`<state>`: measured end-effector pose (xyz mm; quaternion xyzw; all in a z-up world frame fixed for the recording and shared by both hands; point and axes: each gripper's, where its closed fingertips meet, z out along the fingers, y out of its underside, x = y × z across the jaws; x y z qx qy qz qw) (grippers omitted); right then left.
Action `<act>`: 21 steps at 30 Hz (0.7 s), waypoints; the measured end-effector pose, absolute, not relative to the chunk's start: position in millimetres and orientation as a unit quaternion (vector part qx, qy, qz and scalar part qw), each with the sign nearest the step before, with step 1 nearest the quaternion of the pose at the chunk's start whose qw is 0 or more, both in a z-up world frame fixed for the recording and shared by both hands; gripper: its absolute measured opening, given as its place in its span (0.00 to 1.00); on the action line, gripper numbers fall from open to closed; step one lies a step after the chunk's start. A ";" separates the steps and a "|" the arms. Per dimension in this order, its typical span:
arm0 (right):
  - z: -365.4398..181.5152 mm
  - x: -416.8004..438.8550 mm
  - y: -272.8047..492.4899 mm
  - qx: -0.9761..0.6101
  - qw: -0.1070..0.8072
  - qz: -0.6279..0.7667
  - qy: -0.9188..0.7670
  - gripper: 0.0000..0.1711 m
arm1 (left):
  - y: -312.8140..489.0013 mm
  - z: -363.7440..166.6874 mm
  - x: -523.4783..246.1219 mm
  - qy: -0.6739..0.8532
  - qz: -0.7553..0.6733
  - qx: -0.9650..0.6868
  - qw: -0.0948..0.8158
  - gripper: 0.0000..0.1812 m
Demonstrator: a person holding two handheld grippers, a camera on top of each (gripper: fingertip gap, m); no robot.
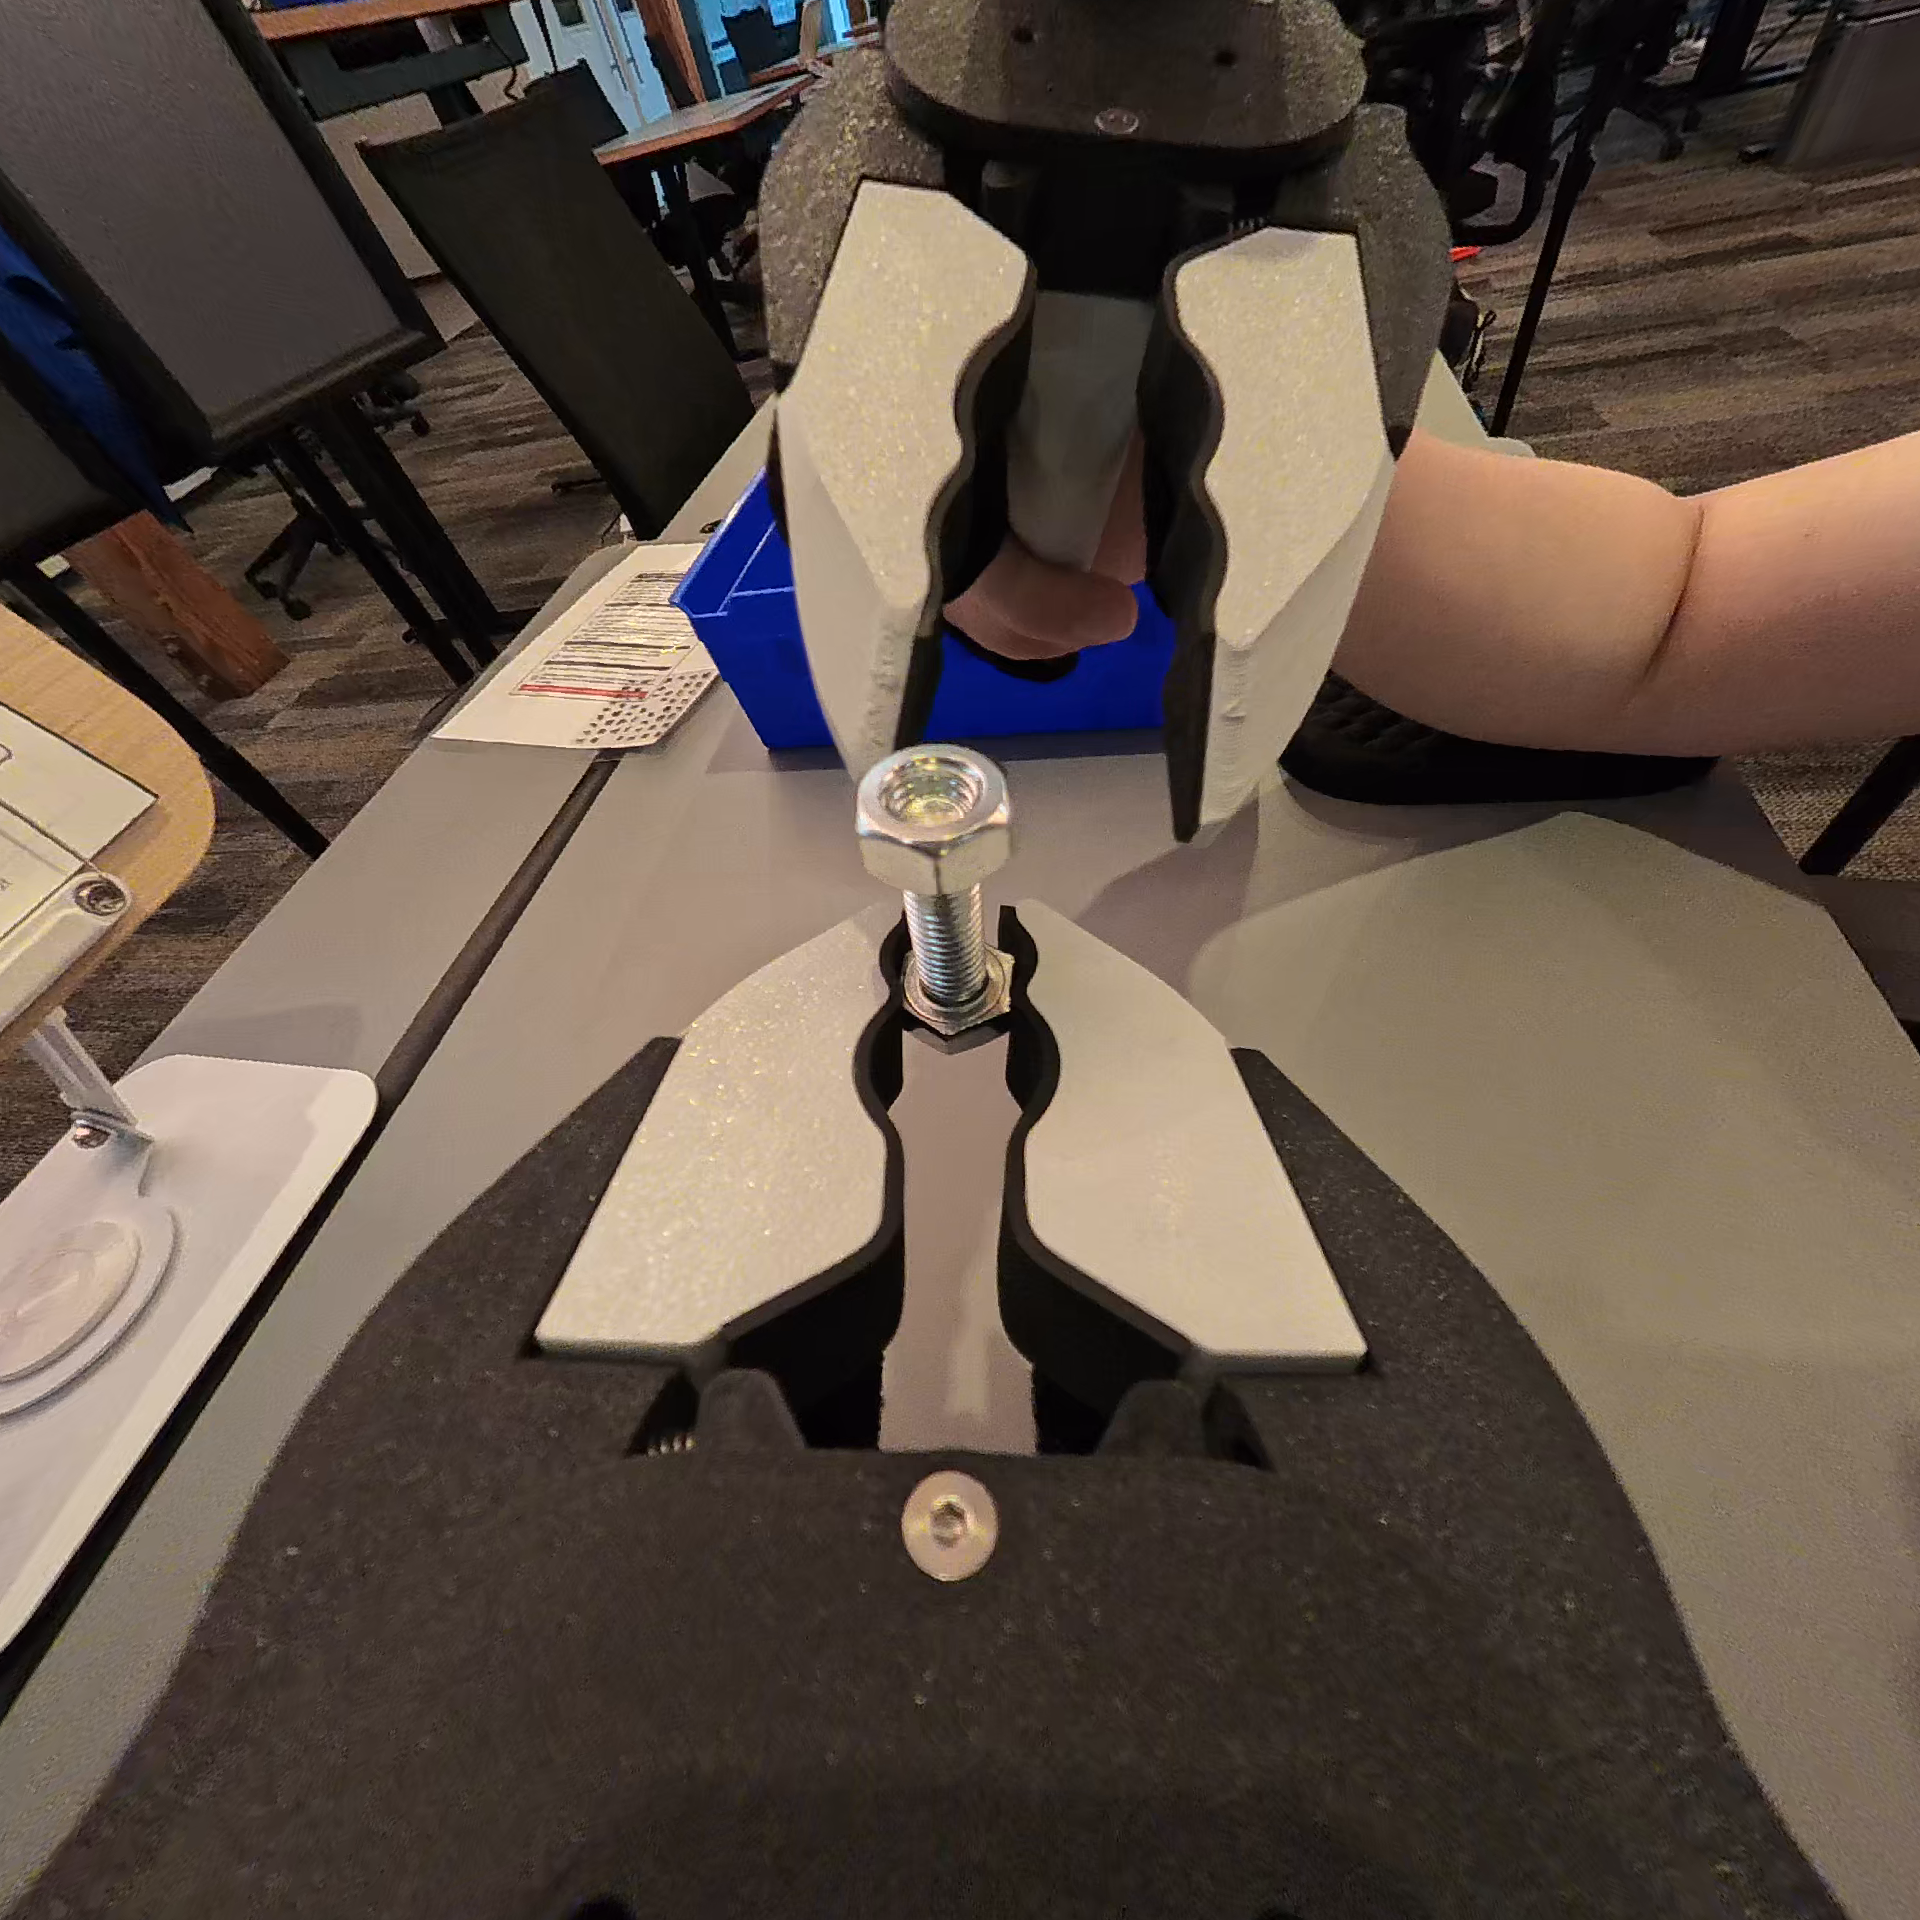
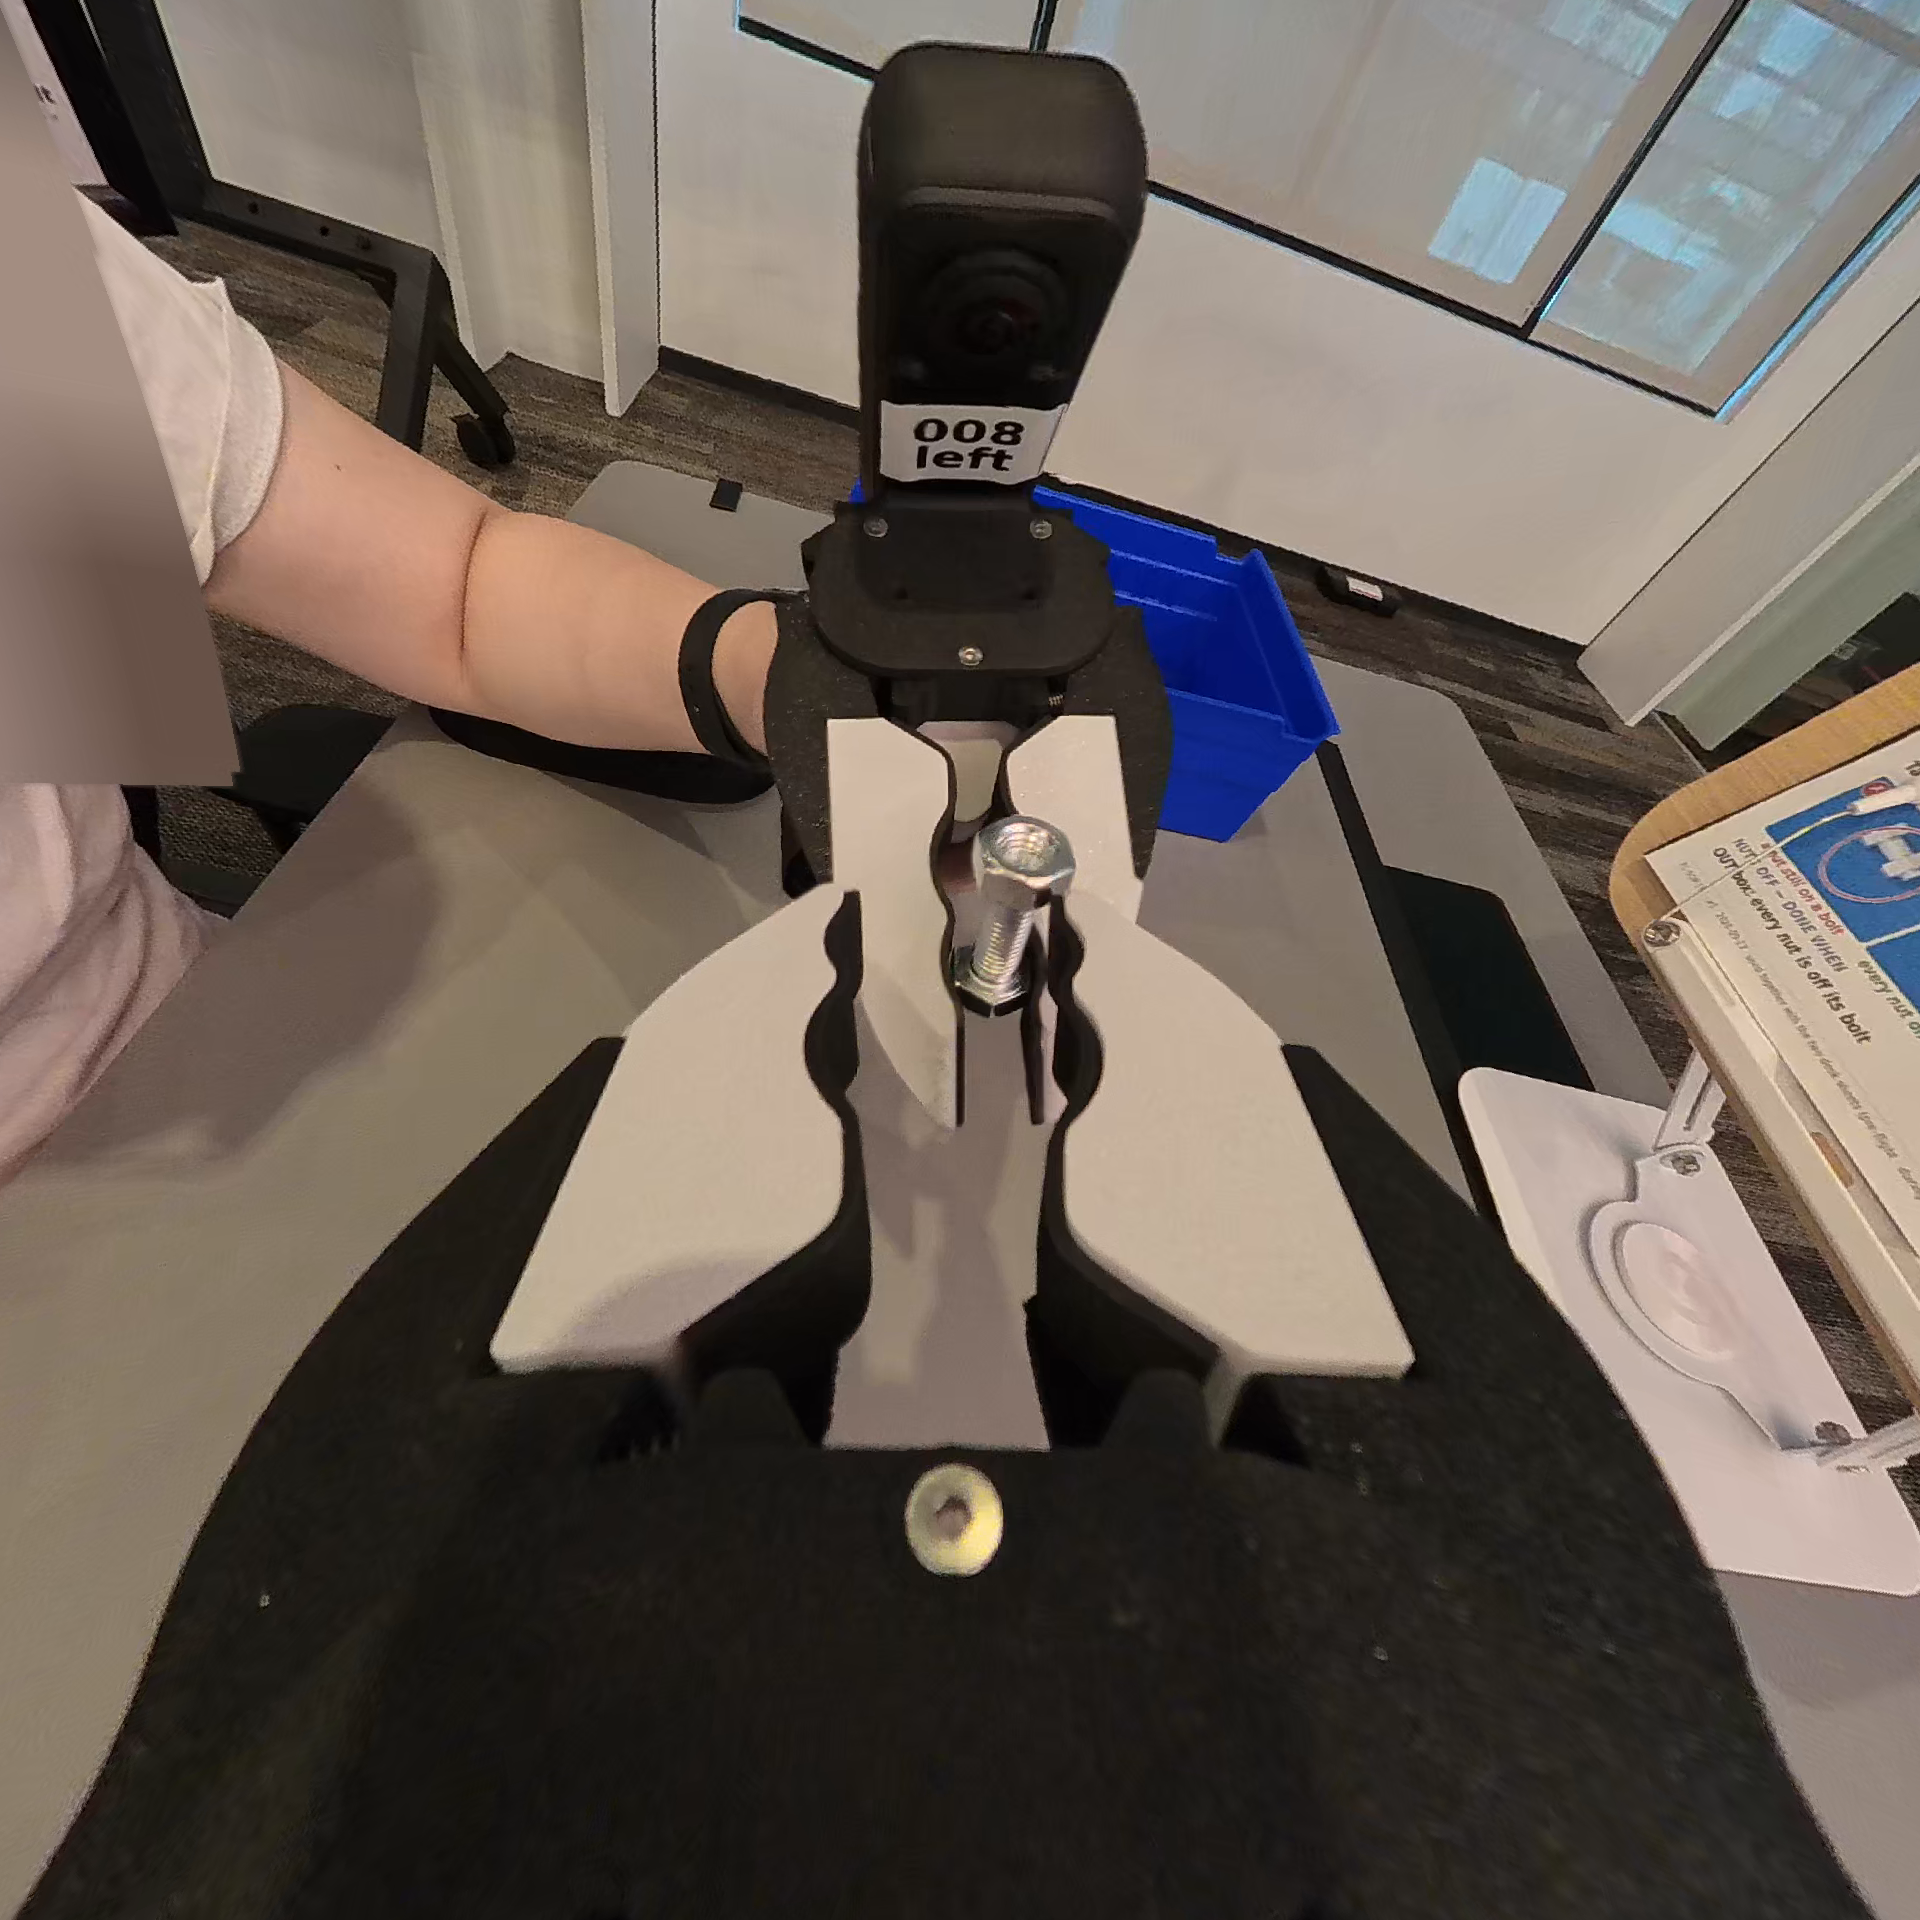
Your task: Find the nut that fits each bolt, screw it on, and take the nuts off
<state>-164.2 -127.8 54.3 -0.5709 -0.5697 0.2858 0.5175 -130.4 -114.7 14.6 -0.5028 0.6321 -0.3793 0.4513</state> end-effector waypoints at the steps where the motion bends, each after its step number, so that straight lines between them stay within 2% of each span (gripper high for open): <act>1: 54.0 -163.9 -127.7 -0.571 0.517 0.284 -0.571 0.19 | -113.8 14.5 -130.7 0.632 -0.378 -0.504 0.452 0.08; 21: 55.2 -162.4 -127.5 -0.570 0.520 0.285 -0.569 0.19 | -111.1 13.8 -131.2 0.627 -0.376 -0.513 0.449 0.08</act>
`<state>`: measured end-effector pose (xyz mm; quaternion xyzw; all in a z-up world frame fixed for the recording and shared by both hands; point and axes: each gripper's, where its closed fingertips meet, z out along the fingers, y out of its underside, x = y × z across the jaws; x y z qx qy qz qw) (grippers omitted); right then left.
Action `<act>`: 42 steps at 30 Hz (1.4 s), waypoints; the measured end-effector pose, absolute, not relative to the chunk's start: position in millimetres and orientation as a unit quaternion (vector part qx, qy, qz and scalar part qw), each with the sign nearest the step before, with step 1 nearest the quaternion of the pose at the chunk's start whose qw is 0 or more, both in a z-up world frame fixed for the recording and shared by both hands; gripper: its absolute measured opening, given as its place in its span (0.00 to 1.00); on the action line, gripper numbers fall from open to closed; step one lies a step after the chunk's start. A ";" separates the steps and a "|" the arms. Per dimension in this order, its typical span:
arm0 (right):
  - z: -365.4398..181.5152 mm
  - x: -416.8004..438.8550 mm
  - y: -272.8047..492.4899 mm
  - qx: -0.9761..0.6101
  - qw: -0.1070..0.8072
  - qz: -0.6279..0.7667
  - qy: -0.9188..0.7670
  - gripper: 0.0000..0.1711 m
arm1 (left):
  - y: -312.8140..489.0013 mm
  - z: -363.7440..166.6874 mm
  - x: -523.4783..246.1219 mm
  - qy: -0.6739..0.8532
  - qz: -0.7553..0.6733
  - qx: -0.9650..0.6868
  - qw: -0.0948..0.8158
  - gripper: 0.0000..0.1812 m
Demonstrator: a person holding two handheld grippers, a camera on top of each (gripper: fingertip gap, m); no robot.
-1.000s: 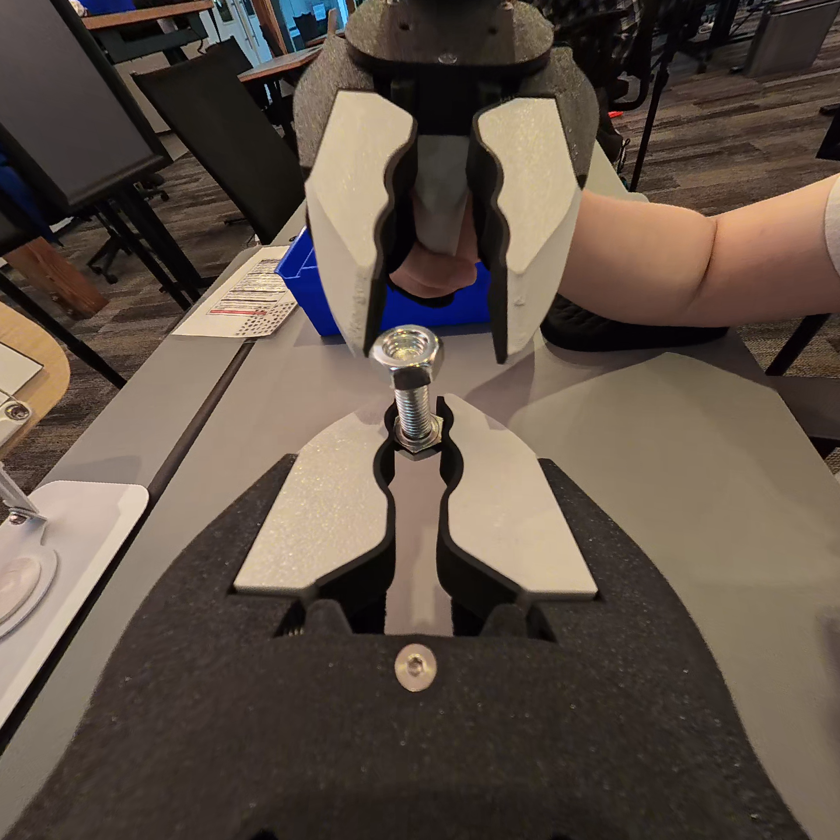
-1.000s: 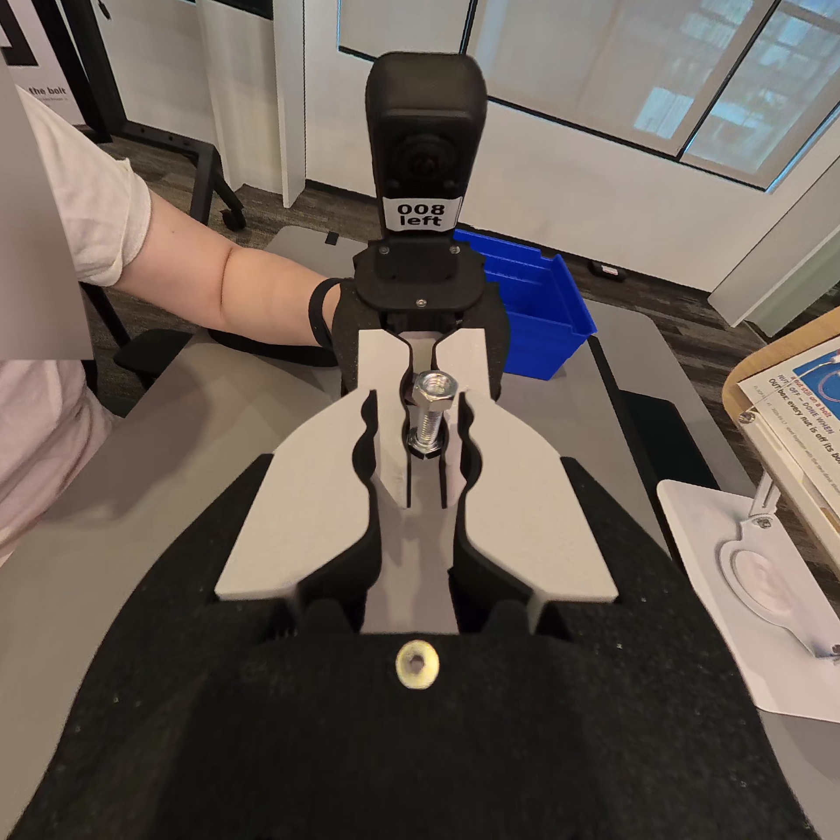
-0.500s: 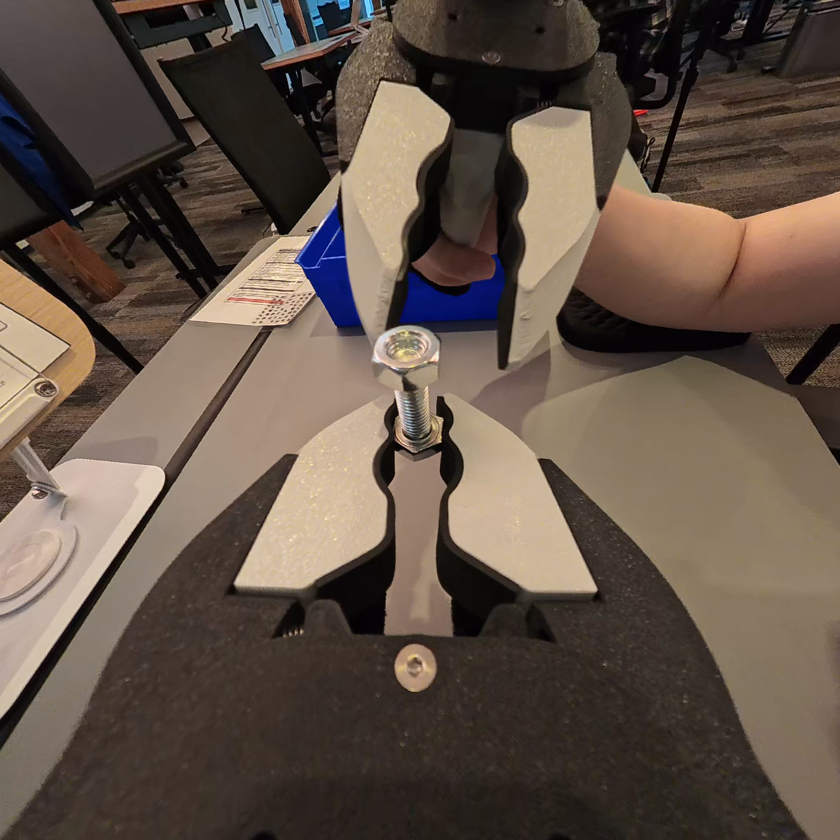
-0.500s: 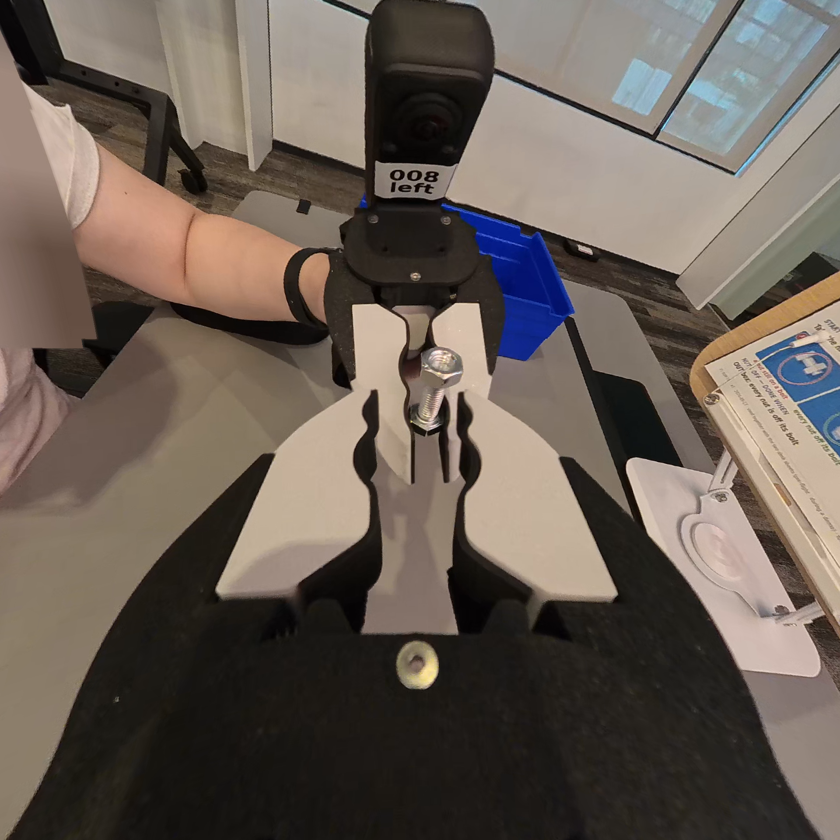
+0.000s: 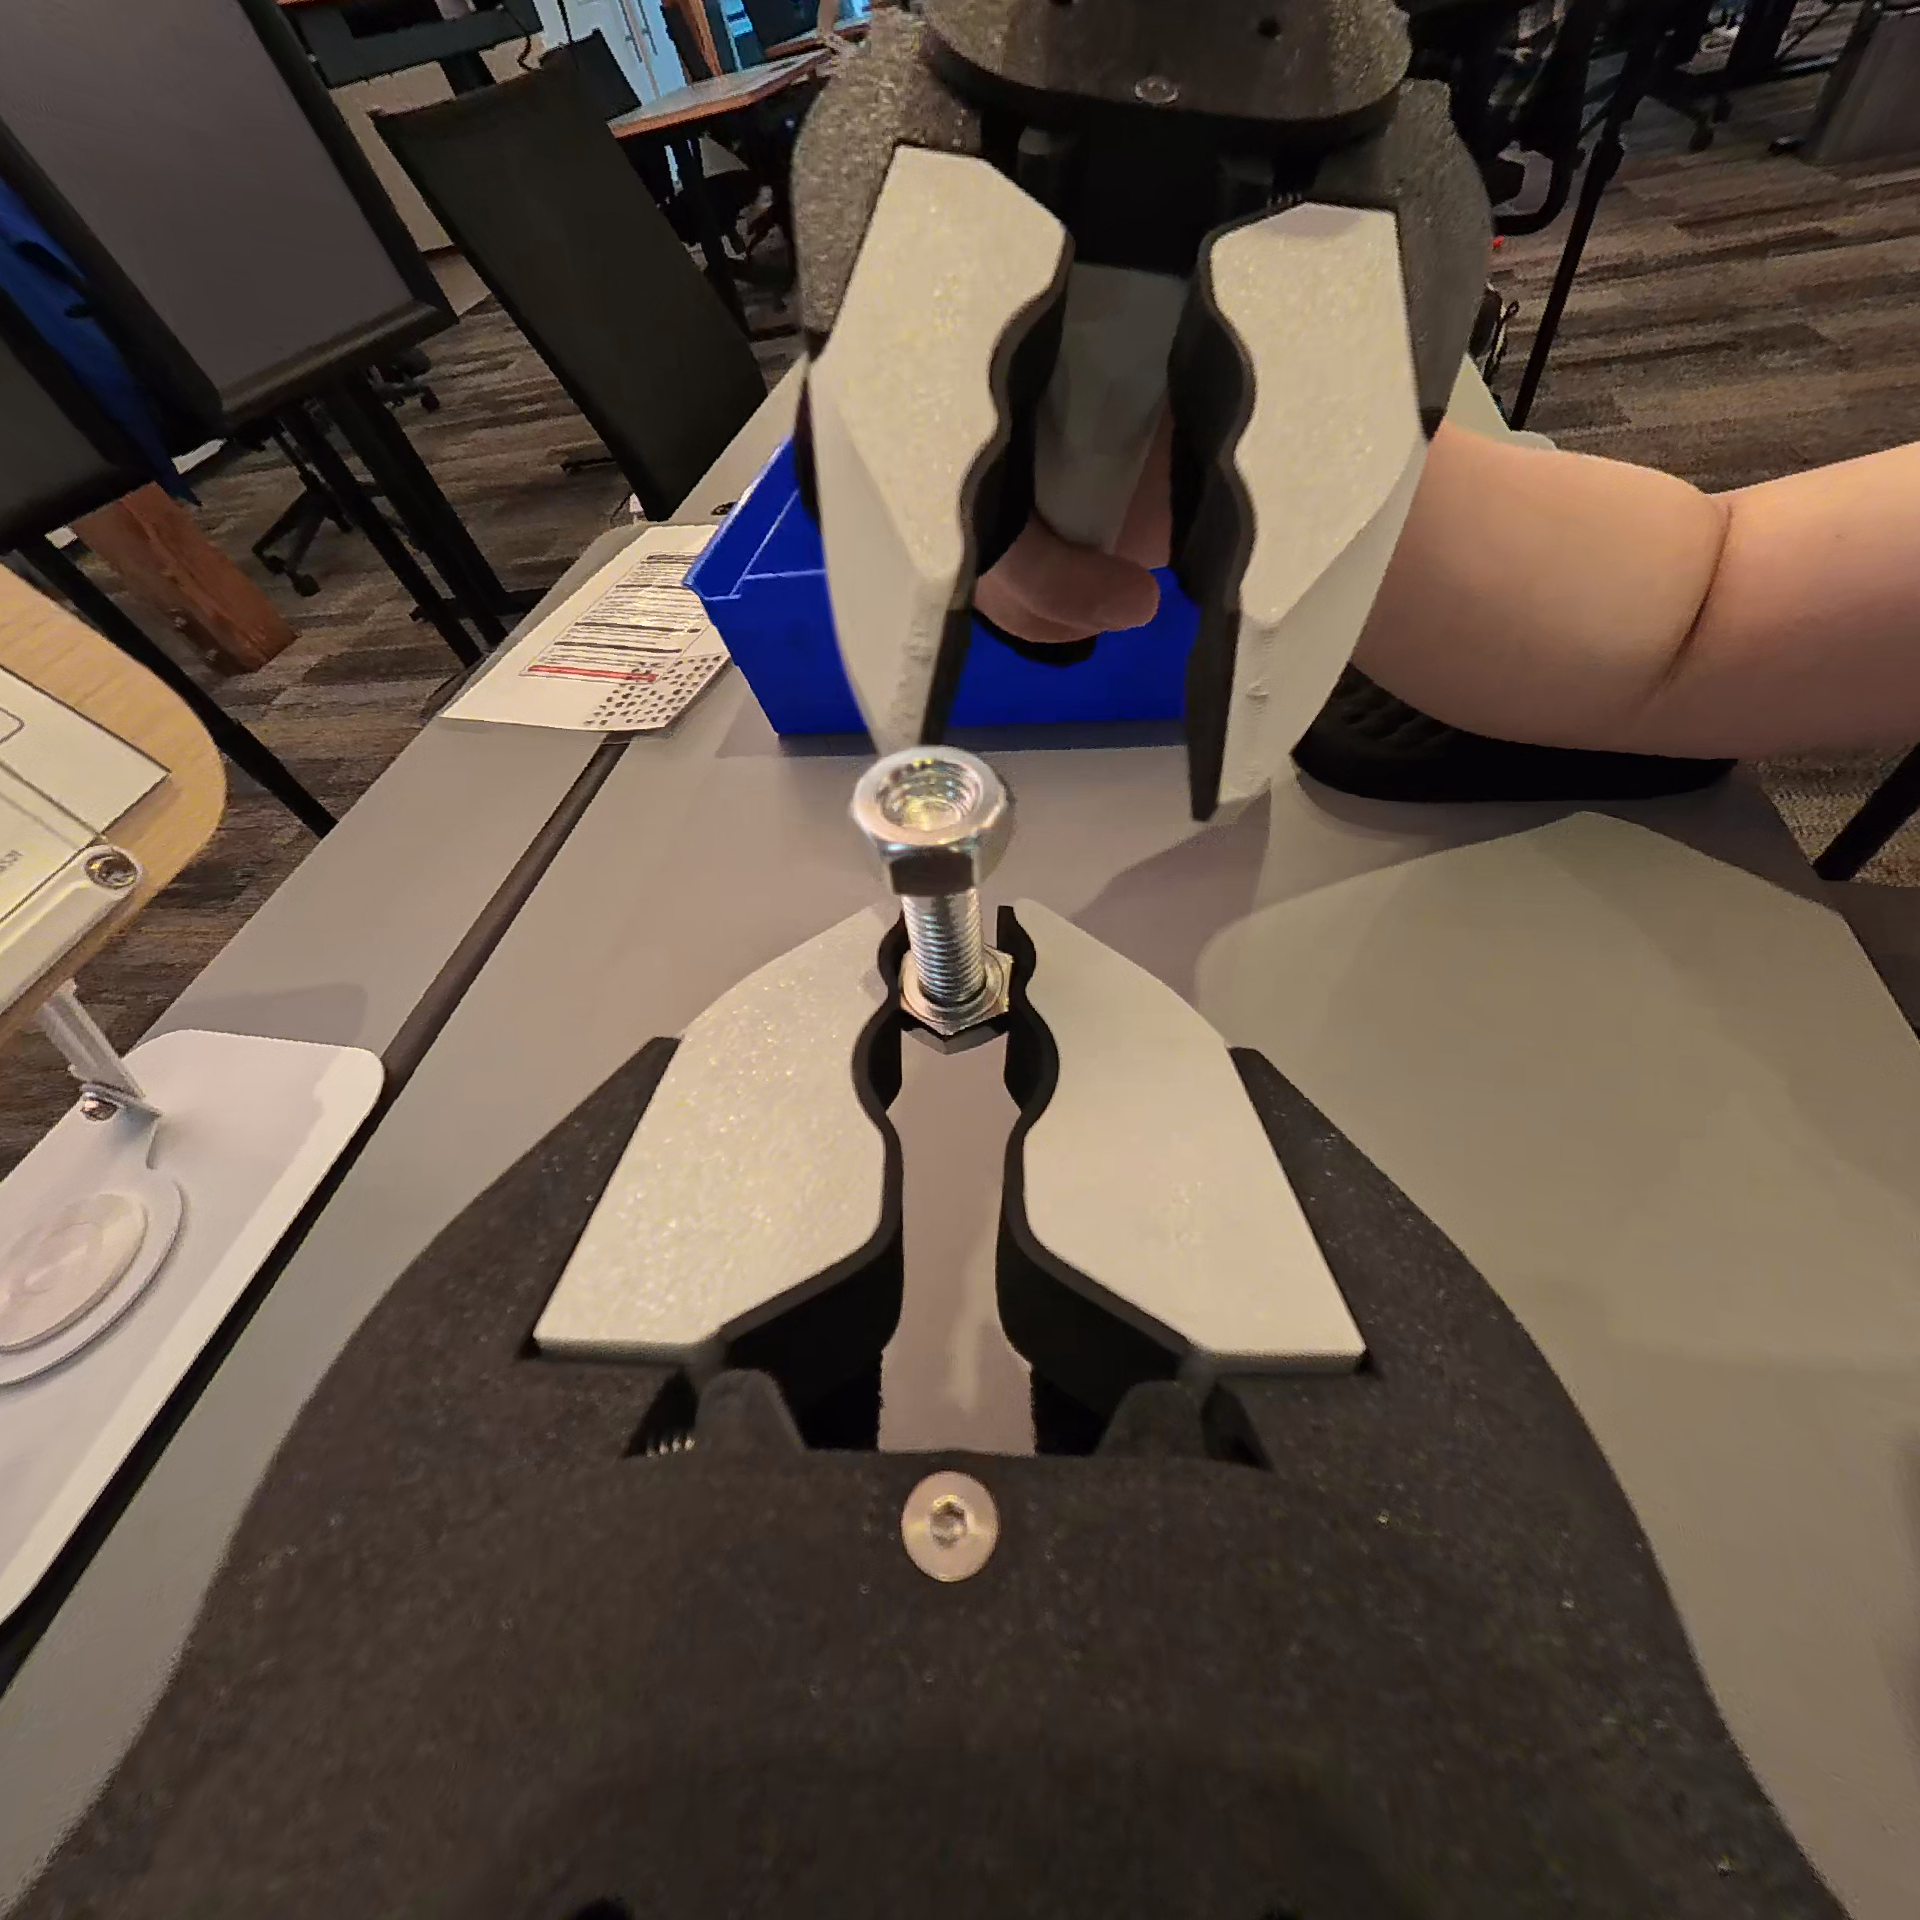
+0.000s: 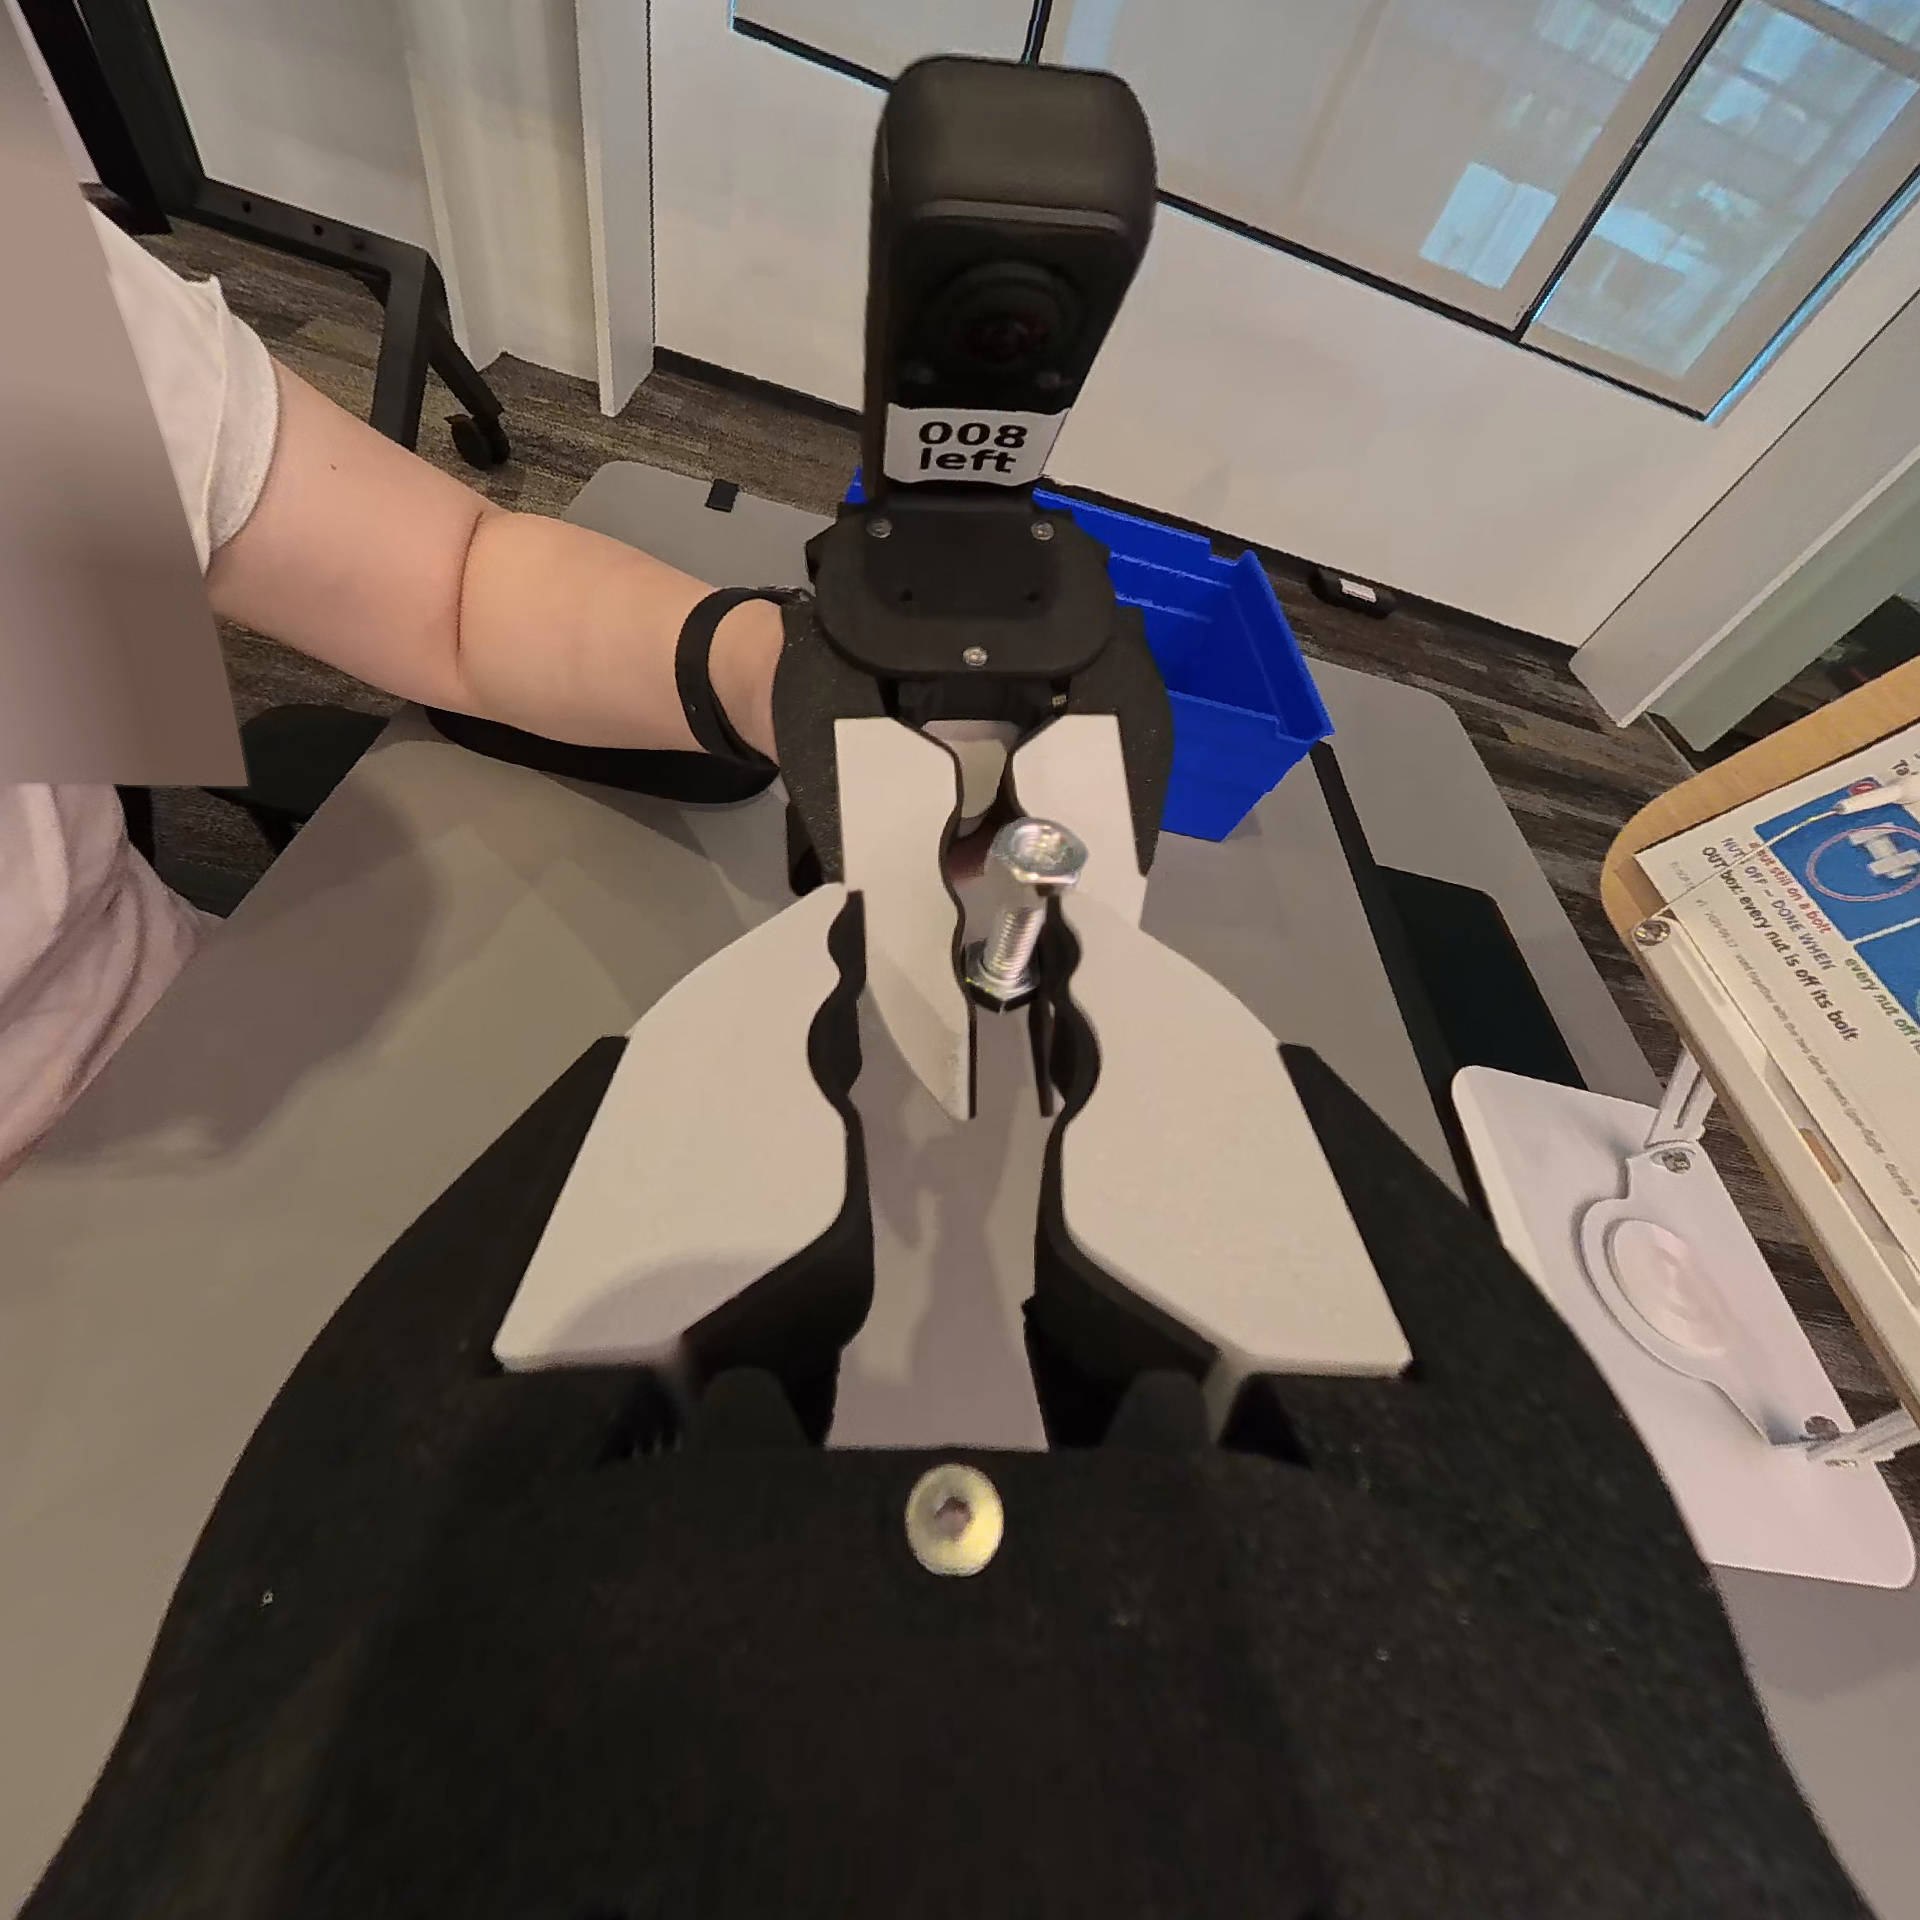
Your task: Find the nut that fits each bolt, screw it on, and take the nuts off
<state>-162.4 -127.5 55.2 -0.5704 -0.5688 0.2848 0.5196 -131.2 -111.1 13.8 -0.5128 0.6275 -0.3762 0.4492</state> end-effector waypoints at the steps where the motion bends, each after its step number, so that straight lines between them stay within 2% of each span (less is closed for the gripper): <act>1: 55.8 -162.0 -127.9 -0.571 0.519 0.286 -0.569 0.19 | -110.1 14.1 -131.6 0.625 -0.378 -0.515 0.449 0.08; 14: 56.0 -166.7 -127.5 -0.566 0.526 0.292 -0.564 0.22 | -118.0 10.7 -128.5 0.638 -0.375 -0.508 0.440 0.08; 21: 59.9 -159.4 -126.2 -0.571 0.526 0.294 -0.558 0.19 | -114.0 12.5 -129.8 0.628 -0.382 -0.515 0.441 0.08; 27: 56.8 -167.7 -125.1 -0.568 0.528 0.304 -0.553 0.24 | -124.0 8.6 -125.4 0.643 -0.379 -0.504 0.435 0.08; 35: 56.0 -164.9 -128.5 -0.561 0.529 0.283 -0.570 0.23 | -114.6 13.3 -129.8 0.631 -0.373 -0.512 0.448 0.08; 38: 59.7 -162.9 -130.8 -0.557 0.529 0.297 -0.568 0.20 | -111.7 16.1 -131.8 0.622 -0.383 -0.516 0.448 0.08; 42: 61.6 -165.1 -127.5 -0.557 0.539 0.299 -0.557 0.23 | -116.9 13.5 -128.9 0.630 -0.383 -0.510 0.442 0.08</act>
